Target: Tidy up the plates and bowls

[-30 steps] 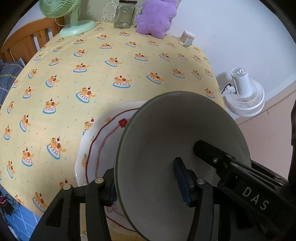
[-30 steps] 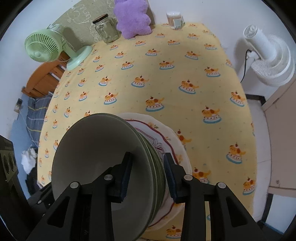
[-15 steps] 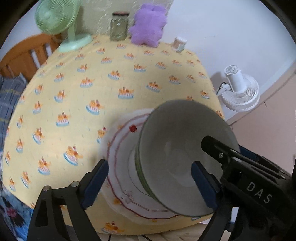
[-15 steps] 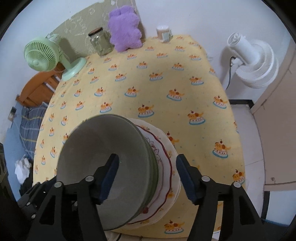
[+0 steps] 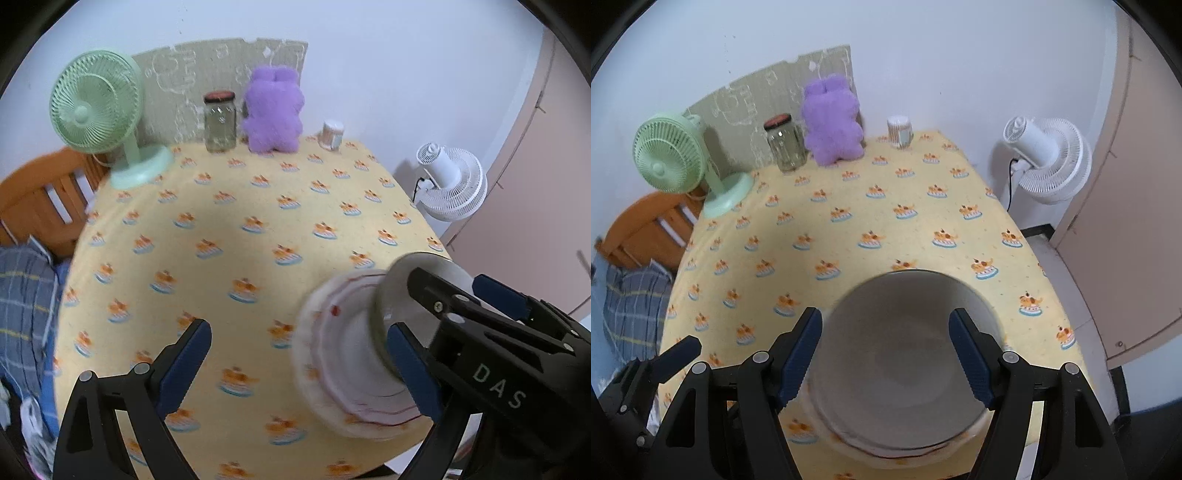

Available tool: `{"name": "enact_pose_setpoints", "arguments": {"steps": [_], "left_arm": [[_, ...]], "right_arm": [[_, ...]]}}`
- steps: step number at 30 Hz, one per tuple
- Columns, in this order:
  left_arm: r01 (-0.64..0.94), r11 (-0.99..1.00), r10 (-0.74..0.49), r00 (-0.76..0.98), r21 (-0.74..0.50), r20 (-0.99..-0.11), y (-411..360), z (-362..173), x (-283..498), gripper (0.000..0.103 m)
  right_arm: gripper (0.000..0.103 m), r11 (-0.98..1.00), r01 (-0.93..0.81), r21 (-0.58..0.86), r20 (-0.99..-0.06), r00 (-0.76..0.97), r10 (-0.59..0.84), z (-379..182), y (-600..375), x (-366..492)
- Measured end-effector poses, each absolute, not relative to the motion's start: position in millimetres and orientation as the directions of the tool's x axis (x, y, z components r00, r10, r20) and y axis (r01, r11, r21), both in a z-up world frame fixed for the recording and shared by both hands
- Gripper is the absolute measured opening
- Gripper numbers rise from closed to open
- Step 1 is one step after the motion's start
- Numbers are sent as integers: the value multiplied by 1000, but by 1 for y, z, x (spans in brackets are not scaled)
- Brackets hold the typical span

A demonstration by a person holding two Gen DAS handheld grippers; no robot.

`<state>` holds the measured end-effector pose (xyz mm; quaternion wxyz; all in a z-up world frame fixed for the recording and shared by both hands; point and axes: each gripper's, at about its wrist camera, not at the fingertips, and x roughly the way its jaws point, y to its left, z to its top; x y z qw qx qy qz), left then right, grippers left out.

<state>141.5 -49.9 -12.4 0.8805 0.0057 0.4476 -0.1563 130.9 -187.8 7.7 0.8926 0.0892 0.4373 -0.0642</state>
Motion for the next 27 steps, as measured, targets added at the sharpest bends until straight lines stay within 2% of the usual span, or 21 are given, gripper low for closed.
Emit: {"name": "enact_pose_setpoints", "arguments": {"steps": [10,16,22,27], "left_arm": [[202,977,-192,673,-72,-714,19,-11,117,97],[107,994,-102,766,-30,-634,37,-28,79,97],[48,998,-67,790,-46,-610,42,-41,42,97],[33,999,-48,803,-36,-593,38,-46,16,98]], "right_arm": [[74,979,174,108,-716,697,-45,13,-128,107],[83,990,110,90,-646,763,-26,2,-119,80],[84,994,68,88,-614,789,0,-16,-119,50],[90,995,55,81,-586,810,3,-22,-123,21]]}}
